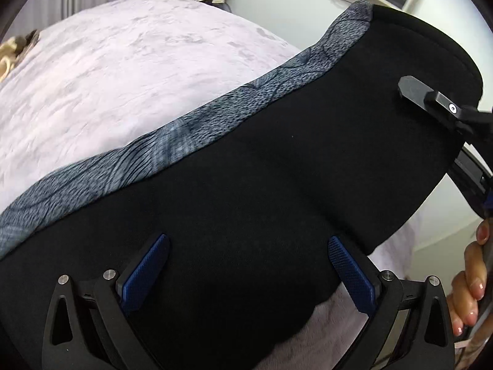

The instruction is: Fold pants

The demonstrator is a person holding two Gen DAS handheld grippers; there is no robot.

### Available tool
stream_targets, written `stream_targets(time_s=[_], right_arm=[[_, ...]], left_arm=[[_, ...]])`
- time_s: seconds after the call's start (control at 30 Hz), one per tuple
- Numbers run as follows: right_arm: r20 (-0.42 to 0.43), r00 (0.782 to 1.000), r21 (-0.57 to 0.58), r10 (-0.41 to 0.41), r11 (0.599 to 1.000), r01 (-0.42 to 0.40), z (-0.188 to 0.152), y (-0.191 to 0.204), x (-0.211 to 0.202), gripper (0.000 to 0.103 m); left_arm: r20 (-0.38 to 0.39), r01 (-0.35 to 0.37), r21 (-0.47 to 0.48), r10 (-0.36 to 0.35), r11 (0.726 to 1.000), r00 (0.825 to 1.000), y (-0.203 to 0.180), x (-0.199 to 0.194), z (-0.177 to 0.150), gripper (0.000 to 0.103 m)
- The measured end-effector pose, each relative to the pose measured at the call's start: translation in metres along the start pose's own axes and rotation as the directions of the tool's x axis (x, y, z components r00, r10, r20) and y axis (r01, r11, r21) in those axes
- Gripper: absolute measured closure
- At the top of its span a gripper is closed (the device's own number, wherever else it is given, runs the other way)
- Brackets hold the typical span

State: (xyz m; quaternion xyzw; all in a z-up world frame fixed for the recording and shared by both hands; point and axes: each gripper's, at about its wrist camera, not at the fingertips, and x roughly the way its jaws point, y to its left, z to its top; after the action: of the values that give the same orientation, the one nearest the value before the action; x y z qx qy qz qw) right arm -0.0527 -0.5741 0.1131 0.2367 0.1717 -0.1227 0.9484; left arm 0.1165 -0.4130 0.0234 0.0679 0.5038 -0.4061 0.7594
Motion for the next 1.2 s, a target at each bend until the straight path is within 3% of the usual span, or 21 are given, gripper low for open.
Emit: stream_targets(time_s=[0.1, 0.23, 0.33, 0.5, 0.57, 0.63, 0.73, 0.77, 0.8, 0.93, 1.0, 1.07, 1.1, 1.17, 1.2], right_arm=[[-0.009, 1.0, -0.062, 0.012, 0.998, -0.013, 0.0, 0.026, -0.007, 0.087], [-0.034, 0.999, -0.244, 0.004, 0.97, -0.013, -0.011, 0.082, -0.014, 0.087], [-0.064, 0.998, -0.39, -0.015, 0.921, -0.011, -0.033, 0.13, -0.009, 0.087], [-0.145, 0.982, -0.588, -0.122, 0.809, 0.014, -0.106, 0.197, 0.034, 0.08], [-0.163, 0.965, -0.692, -0.207, 0.721, 0.038, -0.148, 0.221, 0.06, 0.076], [-0.156, 0.939, -0.806, -0.308, 0.589, 0.06, -0.191, 0.236, 0.087, 0.073], [0.019, 0.915, -0.938, -0.404, 0.309, 0.156, -0.25, 0.256, 0.094, 0.068], [0.051, 0.918, -0.952, -0.393, 0.26, 0.164, -0.258, 0.262, 0.089, 0.068], [0.042, 0.927, -0.957, -0.372, 0.251, 0.144, -0.26, 0.267, 0.082, 0.06], [-0.076, 0.962, -0.921, -0.262, 0.388, 0.033, -0.237, 0.277, 0.044, 0.046], [-0.18, 0.966, -0.834, -0.186, 0.55, -0.049, -0.21, 0.271, 0.028, 0.04], [-0.3, 0.952, -0.649, -0.058, 0.744, -0.16, -0.179, 0.25, 0.019, 0.04], [-0.344, 0.939, -0.538, 0.004, 0.819, -0.2, -0.167, 0.239, 0.019, 0.04], [-0.406, 0.907, -0.286, 0.113, 0.927, -0.243, -0.149, 0.203, 0.023, 0.043], [-0.423, 0.893, -0.174, 0.152, 0.954, -0.245, -0.143, 0.185, 0.028, 0.051]], left_arm=[[0.026, 0.027, -0.059, -0.025, 0.998, 0.999, 0.019, -0.027, -0.008, 0.0], [0.104, -0.023, -0.112, 0.035, 0.993, 0.994, 0.058, -0.076, -0.03, 0.0], [0.152, -0.096, -0.191, 0.126, 0.977, 0.98, 0.097, -0.112, -0.053, 0.0], [0.165, -0.255, -0.307, 0.315, 0.917, 0.935, 0.167, -0.162, -0.095, 0.0], [0.146, -0.286, -0.35, 0.353, 0.892, 0.924, 0.192, -0.173, -0.109, 0.0], [0.131, -0.29, -0.392, 0.365, 0.873, 0.922, 0.21, -0.179, -0.122, 0.0], [0.127, -0.29, -0.411, 0.369, 0.864, 0.921, 0.221, -0.18, -0.139, 0.0], [0.127, -0.293, -0.41, 0.372, 0.864, 0.919, 0.219, -0.18, -0.144, 0.0], [0.126, -0.295, -0.408, 0.374, 0.864, 0.919, 0.219, -0.18, -0.147, 0.0], [0.141, -0.259, -0.412, 0.342, 0.874, 0.929, 0.222, -0.173, -0.144, 0.0], [0.158, -0.227, -0.403, 0.312, 0.886, 0.937, 0.216, -0.175, -0.142, 0.0], [0.181, -0.182, -0.383, 0.267, 0.906, 0.947, 0.204, -0.175, -0.138, 0.0], [0.188, -0.157, -0.37, 0.239, 0.916, 0.953, 0.2, -0.173, -0.133, 0.0], [0.208, -0.082, -0.34, 0.159, 0.937, 0.965, 0.191, -0.174, -0.128, 0.0], [0.219, -0.036, -0.326, 0.112, 0.945, 0.969, 0.187, -0.174, -0.124, 0.0]])
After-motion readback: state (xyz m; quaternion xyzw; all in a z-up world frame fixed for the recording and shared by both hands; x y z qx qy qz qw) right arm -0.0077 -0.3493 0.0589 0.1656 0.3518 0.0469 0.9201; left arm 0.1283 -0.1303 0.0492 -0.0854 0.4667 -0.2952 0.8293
